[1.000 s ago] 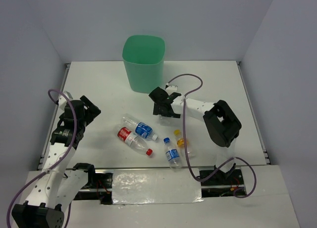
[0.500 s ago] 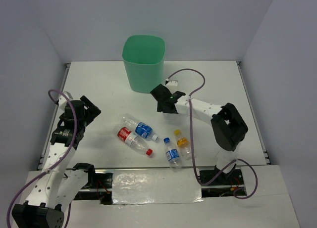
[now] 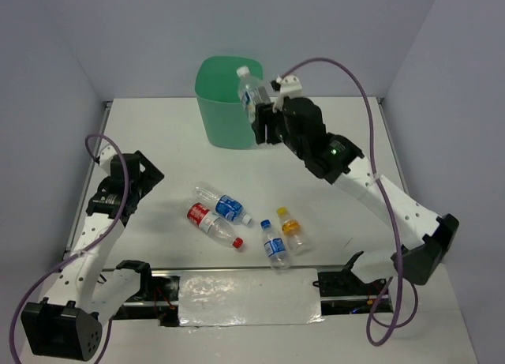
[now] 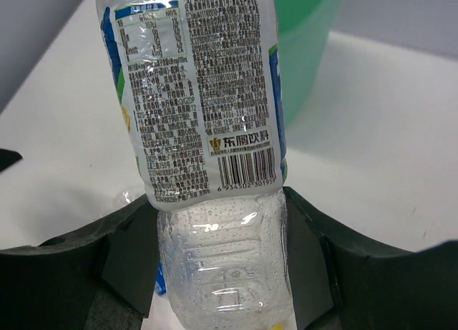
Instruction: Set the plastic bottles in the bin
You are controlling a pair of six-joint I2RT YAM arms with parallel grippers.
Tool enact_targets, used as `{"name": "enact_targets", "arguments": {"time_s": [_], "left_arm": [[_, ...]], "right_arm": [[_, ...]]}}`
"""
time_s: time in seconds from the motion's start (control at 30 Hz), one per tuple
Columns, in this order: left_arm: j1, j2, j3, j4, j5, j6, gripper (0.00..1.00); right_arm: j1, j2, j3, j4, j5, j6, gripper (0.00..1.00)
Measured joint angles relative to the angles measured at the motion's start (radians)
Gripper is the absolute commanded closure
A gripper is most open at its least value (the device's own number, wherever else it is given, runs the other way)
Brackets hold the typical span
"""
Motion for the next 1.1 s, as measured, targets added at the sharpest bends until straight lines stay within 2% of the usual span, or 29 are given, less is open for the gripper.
{"name": "enact_targets", "arguments": {"time_s": [0.23,0.33,0.4,0.5,0.53,0.67,0.8,0.93,1.1], "left_arm": [[0.0,0.017,0.005,0.026,0.063,0.002,0.01],[0.0,0.015,-0.003,0.06,0.113,0.005,0.01],[0.0,0.008,-0.021,0.087,0.145,0.007,0.01],[-0.001,-0.005,-0.043,0.095,0.179,0.01,0.01],[-0.001,-0.008,-0.046,0.094,0.188,0.013,0.01],[-0.001,-0.023,-0.056,0.095,0.218,0.024,0.01],[-0.001,-0.041,-0.082,0.091,0.264,0.023,0.01],[-0.022,-0.062,-0.146,0.078,0.298,0.005,0.01],[-0.121,-0.077,-0.199,0.03,0.303,-0.041,0.01]], "right_arm": [[-0.038,0.369,0.529,0.045,-0.062,-0.175,0.57],[-0.076,0.552,0.741,0.058,-0.096,-0.217,0.49],[-0.104,0.657,0.842,0.07,-0.117,-0.233,0.4],[-0.137,0.778,0.928,0.098,-0.154,-0.25,0.1],[-0.146,0.804,0.932,0.111,-0.161,-0.256,0.0],[-0.158,0.855,0.932,0.107,-0.18,-0.273,0.0],[-0.155,0.836,0.919,0.109,-0.194,-0.279,0.0],[-0.155,0.716,0.776,0.107,-0.191,-0.274,0.0],[-0.155,0.425,0.453,0.127,-0.146,-0.22,0.0]]}}
